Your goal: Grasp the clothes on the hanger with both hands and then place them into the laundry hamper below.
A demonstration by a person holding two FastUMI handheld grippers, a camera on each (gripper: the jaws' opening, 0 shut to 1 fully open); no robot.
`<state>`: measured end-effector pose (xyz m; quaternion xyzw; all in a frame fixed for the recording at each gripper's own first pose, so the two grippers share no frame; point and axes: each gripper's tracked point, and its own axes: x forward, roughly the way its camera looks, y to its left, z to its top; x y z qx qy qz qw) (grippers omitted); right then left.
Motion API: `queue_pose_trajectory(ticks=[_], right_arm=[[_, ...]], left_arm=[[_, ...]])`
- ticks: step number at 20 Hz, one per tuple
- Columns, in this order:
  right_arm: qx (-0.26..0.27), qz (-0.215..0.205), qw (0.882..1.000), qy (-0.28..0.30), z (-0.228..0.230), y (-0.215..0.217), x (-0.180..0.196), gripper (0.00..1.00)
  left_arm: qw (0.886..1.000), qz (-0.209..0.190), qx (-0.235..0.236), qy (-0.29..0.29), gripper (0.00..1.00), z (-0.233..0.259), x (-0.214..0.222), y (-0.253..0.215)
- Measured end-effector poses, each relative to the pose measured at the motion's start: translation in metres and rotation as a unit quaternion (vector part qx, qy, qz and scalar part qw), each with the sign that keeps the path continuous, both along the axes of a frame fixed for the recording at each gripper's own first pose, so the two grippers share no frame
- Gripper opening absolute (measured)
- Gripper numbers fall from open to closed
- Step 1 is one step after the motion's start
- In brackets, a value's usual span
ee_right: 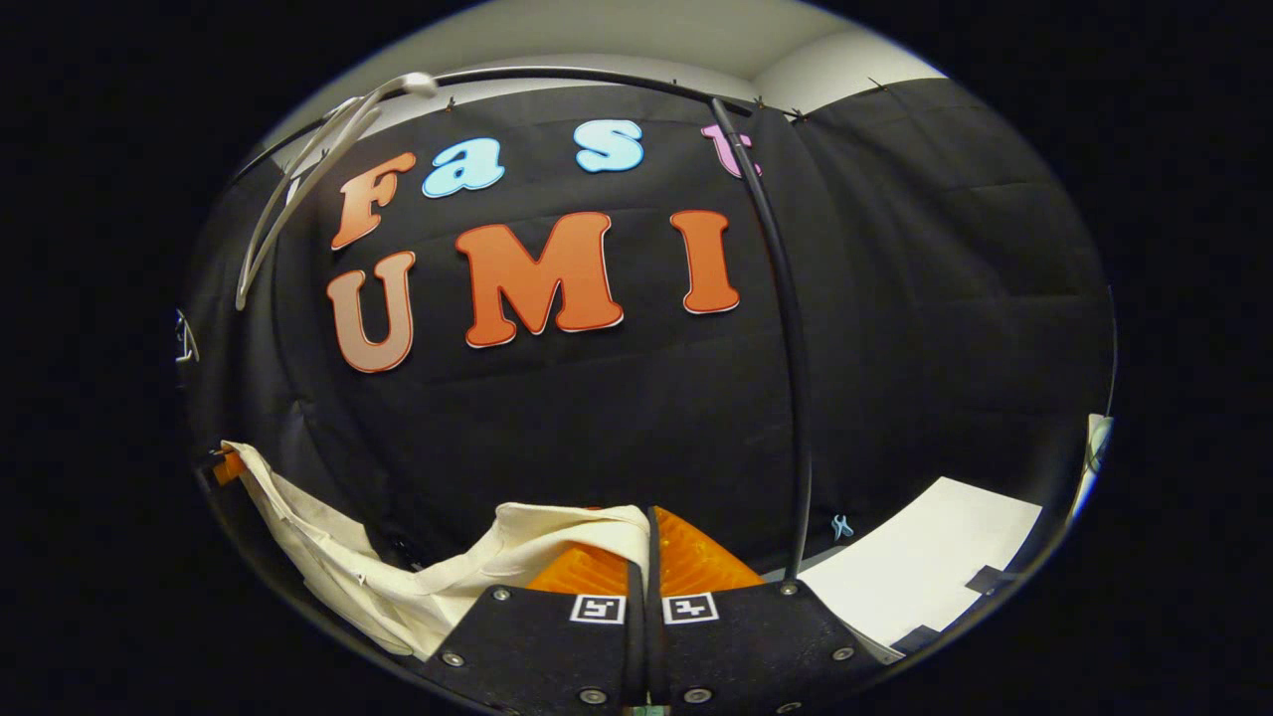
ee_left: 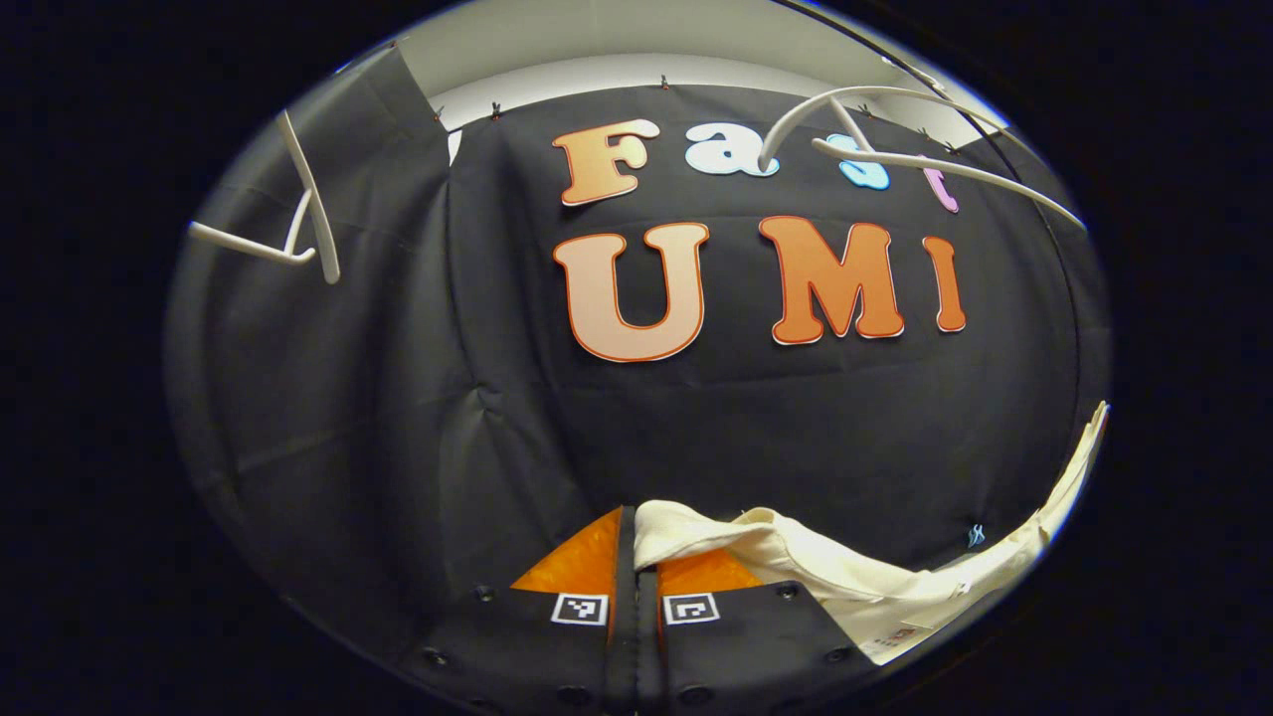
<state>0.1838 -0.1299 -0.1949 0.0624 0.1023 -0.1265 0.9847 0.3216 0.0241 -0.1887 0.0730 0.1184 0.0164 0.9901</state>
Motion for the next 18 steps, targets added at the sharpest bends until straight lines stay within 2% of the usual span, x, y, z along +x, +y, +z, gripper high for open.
queue_pose_trajectory(ticks=[6, 10, 18], right_arm=[[0.002, 0.045, 0.999, 0.005, -0.021, 0.076, 0.007, 0.0], [-0.005, 0.075, 0.997, 0.012, -0.033, 0.125, 0.011, 0.0], [-0.011, 0.123, 0.992, 0.035, -0.079, 0.197, 0.021, 0.0]], left_arm=[[0.999, -0.018, -0.016, 0.033, 0.06, -0.04, -0.017, -0.013], [0.997, -0.033, -0.043, 0.063, 0.07, -0.071, -0.035, -0.028], [0.99, -0.059, -0.063, 0.113, 0.07, -0.134, -0.063, -0.057]])
